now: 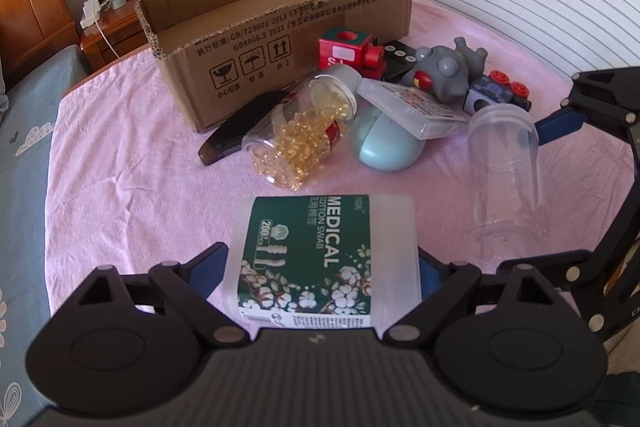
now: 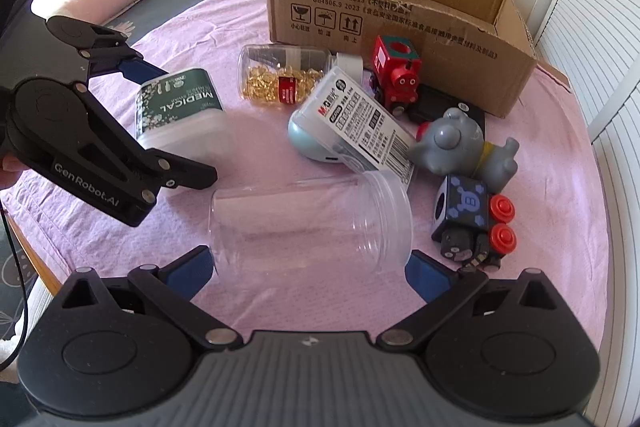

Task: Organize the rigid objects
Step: 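Carry the tub and jar into the cardboard box and release both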

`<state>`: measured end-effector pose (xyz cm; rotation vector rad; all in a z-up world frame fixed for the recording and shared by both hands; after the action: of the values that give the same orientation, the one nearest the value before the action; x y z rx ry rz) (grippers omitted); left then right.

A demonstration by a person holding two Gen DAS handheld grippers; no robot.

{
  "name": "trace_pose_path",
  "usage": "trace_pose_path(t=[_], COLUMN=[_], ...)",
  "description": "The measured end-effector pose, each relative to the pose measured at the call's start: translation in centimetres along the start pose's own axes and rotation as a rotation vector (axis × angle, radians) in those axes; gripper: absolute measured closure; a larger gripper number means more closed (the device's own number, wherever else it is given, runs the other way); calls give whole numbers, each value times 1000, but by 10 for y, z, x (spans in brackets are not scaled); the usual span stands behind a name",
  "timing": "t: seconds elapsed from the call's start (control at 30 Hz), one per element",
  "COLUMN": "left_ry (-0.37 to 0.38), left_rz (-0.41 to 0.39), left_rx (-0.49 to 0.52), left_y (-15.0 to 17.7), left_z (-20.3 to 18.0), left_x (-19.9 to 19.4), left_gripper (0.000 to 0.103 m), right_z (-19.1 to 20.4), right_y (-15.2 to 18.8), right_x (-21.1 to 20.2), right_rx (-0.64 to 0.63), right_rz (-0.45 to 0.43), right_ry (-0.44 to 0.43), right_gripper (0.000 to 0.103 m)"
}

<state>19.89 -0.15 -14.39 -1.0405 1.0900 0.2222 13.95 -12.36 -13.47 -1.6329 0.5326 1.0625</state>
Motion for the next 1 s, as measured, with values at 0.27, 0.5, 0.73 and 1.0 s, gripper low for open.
trace_pose_path(t=[0.27, 0.5, 0.73, 1.0], left_ry=[-7, -14, -7, -46], left_rz=[22, 30, 29, -48], left_rx=[-42, -68, -91, -58], left_y=[2, 1, -8, -65], left_z=[4, 6, 9, 21], left_x=[-4, -5, -17, -43], left_gripper=[19, 19, 20, 20], right_z=[0, 2, 2, -17], right_y=[-15, -15, -18, -57], right_x=[2, 3, -9, -42], right_rx=[10, -11, -41, -43], right_rz=[-26, -15, -24, -109], right_ry=[6, 17, 28, 12], right_gripper=[8, 9, 9, 9])
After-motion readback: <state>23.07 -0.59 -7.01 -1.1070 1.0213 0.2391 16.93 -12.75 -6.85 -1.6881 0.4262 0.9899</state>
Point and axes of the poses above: each gripper's, at about its wrist camera, not at the fingertips, and x roughly the way its jaws point, z to its left, y to its underside, the point moved 8 cm from there along x, roughly the way its jaws point, and after that the axes turned 2 degrees about x, right-handed, at the moved point
